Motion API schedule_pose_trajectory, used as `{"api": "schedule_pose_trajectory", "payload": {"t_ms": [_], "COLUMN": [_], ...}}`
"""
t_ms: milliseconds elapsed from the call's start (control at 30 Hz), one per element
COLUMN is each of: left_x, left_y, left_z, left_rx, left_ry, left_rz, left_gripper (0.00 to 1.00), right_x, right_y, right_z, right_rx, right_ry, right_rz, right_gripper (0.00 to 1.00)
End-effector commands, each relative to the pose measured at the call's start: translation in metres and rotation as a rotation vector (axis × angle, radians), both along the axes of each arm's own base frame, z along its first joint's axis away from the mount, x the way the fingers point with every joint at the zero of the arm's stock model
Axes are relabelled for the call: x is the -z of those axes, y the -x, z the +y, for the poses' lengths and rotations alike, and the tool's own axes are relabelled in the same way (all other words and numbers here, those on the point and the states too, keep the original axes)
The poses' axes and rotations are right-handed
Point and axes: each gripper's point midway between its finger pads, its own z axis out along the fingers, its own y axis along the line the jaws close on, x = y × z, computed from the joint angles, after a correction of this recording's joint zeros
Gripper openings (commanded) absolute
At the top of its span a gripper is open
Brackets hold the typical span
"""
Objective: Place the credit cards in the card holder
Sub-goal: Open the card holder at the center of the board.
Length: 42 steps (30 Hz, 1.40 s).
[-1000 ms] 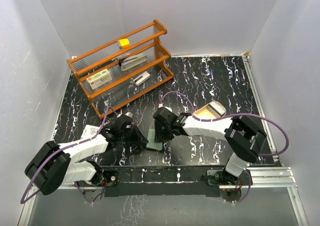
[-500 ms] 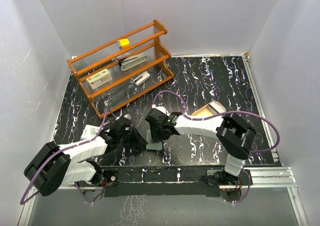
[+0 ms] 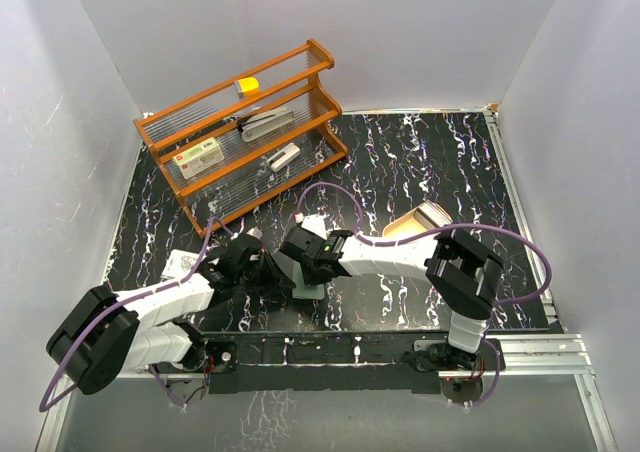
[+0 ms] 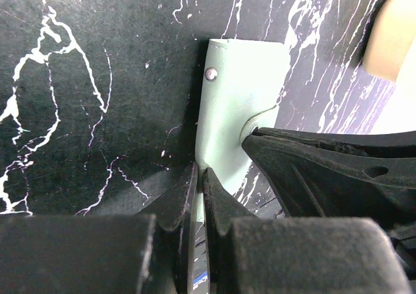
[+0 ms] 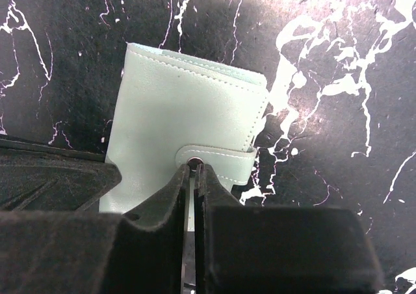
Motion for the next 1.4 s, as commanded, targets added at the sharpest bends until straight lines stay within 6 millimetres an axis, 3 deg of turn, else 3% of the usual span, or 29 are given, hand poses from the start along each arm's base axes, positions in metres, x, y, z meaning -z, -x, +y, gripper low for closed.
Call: {"api": "schedule_pose_trajectory", "payload": {"t_ms": [0, 233, 300, 433, 700, 767, 1133, 1367], "left_x": [-0.005, -0.004, -0.005, -0.004, 0.001, 0.001, 0.003, 0.002], "left_y": [0.006, 0.008, 0.009, 0.010, 0.015, 0.014, 0.014, 0.013], "left_z": [-0.001, 0.001, 0.001, 0.001, 0.001, 0.001, 0.002, 0.001], "left_rx": [0.014, 0.010, 0.008, 0.009, 0.023, 0.021, 0.009, 0.006], "left_ry": [0.019, 0.020, 0.025, 0.026, 0.030, 0.029, 0.030, 0.038], "left_rz": [-0.002, 0.002, 0.002, 0.008, 0.027, 0.025, 0.023, 0.019], "left_gripper": [0.00, 0.00, 0.00, 0.00, 0.00, 0.00, 0.00, 0.00], "right_x": [0.014, -0.010, -0.028, -0.037, -0.026, -0.015, 0.013, 0.007], "right_y": [-0.023, -0.027, -0.025, -0.020, -0.020, -0.017, -0.001, -0.003], "right_z": [-0.028, -0.014, -0.003, 0.007, 0.009, 0.011, 0.002, -0.001], "right_rx": [0.040, 0.009, -0.003, 0.000, -0.013, -0.019, -0.019, -0.021], "right_ry": [0.141, 0.035, -0.039, -0.093, -0.066, -0.056, -0.013, 0.024], "right_rz": [-0.109, -0.149, -0.147, -0.118, -0.097, -0.076, -0.001, -0.037], "right_gripper": [0.00, 0.00, 0.00, 0.13, 0.34, 0.38, 0.48, 0.53]}}
